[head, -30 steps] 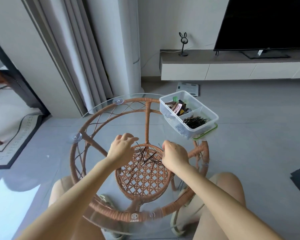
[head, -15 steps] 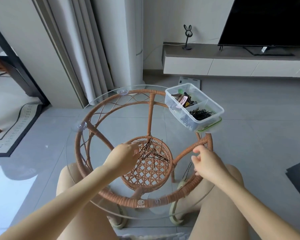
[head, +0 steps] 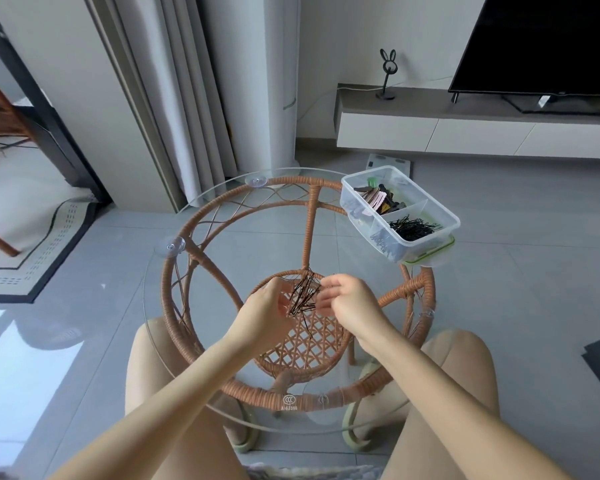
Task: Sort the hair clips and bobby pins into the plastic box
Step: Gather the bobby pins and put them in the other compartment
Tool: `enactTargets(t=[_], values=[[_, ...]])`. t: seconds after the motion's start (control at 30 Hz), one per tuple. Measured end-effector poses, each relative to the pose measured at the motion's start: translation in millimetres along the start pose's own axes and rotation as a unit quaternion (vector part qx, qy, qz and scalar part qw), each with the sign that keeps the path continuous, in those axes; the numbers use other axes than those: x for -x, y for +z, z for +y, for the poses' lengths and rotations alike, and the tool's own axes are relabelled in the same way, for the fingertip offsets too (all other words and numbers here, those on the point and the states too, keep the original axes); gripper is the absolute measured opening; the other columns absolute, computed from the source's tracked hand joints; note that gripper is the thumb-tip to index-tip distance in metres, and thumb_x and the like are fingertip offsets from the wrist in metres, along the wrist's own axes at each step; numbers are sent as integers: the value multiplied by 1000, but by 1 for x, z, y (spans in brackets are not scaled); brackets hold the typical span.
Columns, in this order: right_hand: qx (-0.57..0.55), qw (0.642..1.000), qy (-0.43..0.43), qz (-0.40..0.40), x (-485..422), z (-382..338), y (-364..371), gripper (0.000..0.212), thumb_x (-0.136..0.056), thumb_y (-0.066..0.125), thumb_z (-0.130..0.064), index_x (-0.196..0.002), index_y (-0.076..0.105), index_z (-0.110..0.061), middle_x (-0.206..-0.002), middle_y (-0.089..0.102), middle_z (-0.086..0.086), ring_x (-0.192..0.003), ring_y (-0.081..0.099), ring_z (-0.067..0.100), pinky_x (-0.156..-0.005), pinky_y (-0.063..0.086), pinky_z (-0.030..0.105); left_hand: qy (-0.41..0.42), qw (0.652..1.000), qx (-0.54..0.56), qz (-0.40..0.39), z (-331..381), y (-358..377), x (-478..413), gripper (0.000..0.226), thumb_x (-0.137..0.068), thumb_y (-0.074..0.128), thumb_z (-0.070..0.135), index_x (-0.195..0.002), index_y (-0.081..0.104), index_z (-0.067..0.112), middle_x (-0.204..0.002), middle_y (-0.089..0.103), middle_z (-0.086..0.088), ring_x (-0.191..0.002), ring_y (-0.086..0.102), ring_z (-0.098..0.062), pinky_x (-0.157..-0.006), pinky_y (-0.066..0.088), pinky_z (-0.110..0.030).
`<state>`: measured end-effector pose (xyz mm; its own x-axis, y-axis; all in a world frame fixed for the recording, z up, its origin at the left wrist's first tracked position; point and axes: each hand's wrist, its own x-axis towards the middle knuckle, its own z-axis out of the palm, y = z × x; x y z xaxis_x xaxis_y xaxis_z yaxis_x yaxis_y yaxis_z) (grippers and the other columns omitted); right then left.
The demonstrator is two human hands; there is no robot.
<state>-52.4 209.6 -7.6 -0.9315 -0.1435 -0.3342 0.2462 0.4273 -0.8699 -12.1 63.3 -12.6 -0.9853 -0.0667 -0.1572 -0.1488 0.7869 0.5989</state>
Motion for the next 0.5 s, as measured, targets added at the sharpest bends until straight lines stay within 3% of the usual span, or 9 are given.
enactTargets(t=[0.1,0.2,0.27,0.4,0.5], values=[[172,979,-102,35,-13,-9,-25,53,-74,39,17,-117,56,-10,-114,59,3,-104,57,20,-90,50,34,0,998,-51,27,-2,-1,5,57,-80,66,34,-130,45,16,-127,54,-4,-113,54,-21,-96,49,-32],[329,925,-177,-65,-32,-17,-35,70,-69,40,18,-130,48,-15,-140,43,0,-128,37,21,-106,35,34,-25,989,-140,25,8,5,7,71,-74,56,65,-125,48,15,-125,50,-7,-117,47,-25,-99,45,-36],[372,898,-196,-134,-40,-25,-29,75,-69,39,16,-135,43,-17,-147,36,-3,-134,30,21,-112,27,34,-38,984,-170,22,18,13,4,77,-71,52,73,-116,51,10,-121,49,-10,-114,46,-28,-98,44,-37],[425,847,-260,-186,-41,-31,-11,67,-68,37,12,-128,51,-14,-137,49,-1,-127,37,20,-108,26,27,-21,989,-143,17,31,26,-4,72,-77,62,52,-128,42,5,-128,44,-13,-119,44,-29,-102,37,-35],[420,843,-275,-193,-34,-22,-16,64,-68,37,15,-123,56,-14,-129,51,-1,-121,39,18,-104,29,24,-16,993,-114,26,26,24,-1,67,-80,64,40,-132,38,9,-130,45,-10,-121,43,-26,-102,36,-32]])
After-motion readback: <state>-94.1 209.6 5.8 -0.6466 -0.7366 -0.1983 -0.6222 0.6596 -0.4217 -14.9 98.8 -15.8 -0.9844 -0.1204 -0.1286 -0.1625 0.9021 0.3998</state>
